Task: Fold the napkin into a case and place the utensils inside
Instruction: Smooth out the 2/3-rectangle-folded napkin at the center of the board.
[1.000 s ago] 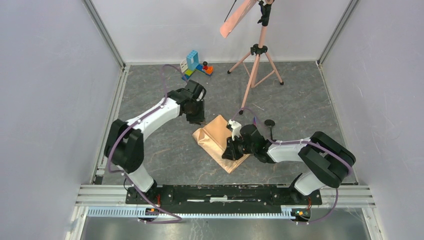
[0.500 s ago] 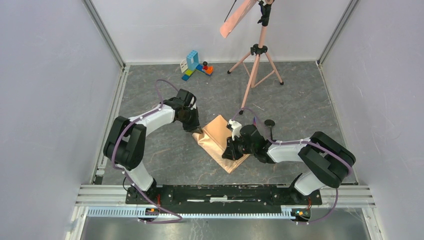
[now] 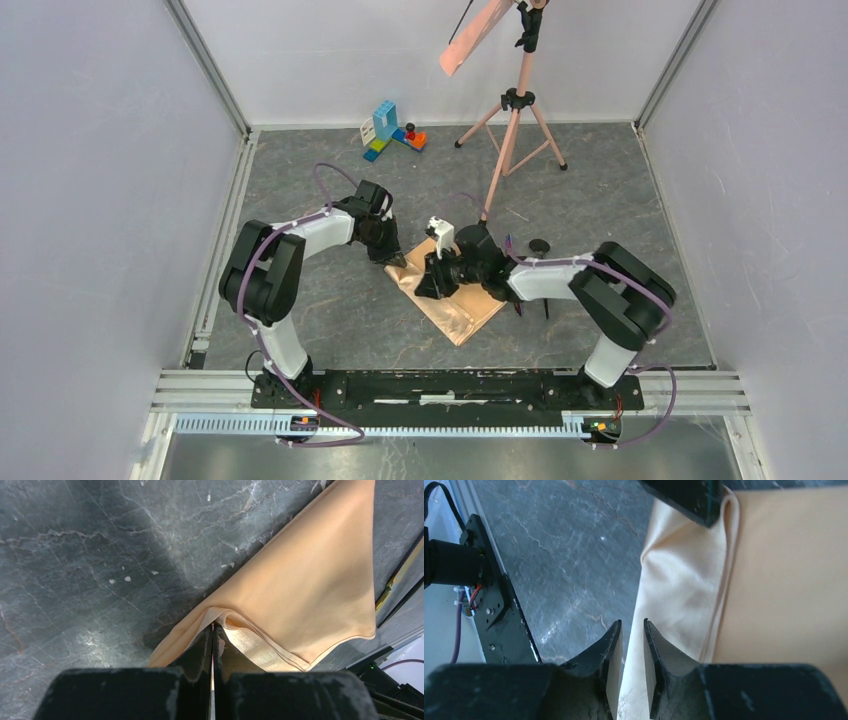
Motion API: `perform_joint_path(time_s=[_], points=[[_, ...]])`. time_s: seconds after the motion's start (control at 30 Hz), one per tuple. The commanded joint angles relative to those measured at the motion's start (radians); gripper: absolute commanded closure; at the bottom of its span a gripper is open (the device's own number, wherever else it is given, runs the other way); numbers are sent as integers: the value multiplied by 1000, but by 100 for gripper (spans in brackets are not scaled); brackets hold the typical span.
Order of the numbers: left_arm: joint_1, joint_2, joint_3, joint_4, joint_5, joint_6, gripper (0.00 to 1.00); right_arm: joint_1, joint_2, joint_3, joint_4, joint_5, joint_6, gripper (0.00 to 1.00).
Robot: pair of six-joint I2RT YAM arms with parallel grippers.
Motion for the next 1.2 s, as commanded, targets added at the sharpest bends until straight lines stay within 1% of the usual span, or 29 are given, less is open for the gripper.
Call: perform_joint_path(time_s=[0.0, 0.1, 0.27, 0.47, 0.7, 1.0, 1.17], points=[[10, 28, 6, 49, -15, -30, 98, 6, 112, 94, 134, -135, 30, 70], [13, 33, 1, 49, -20, -29, 98, 7, 174, 142, 173, -194, 58, 68], [12, 34, -13, 55, -18, -25, 98, 7, 258, 193, 191, -240, 74, 64], [16, 42, -19, 58, -21, -23, 98, 7, 295, 157, 254, -293, 122, 63], [23, 44, -19, 52, -25, -11, 98, -3, 249, 15, 358, -341, 181, 62], [27, 56, -15, 44, -33, 1, 98, -18, 122, -155, 359, -360, 153, 59], [27, 66, -8, 40, -32, 5, 98, -25, 37, -278, 376, -372, 139, 58]])
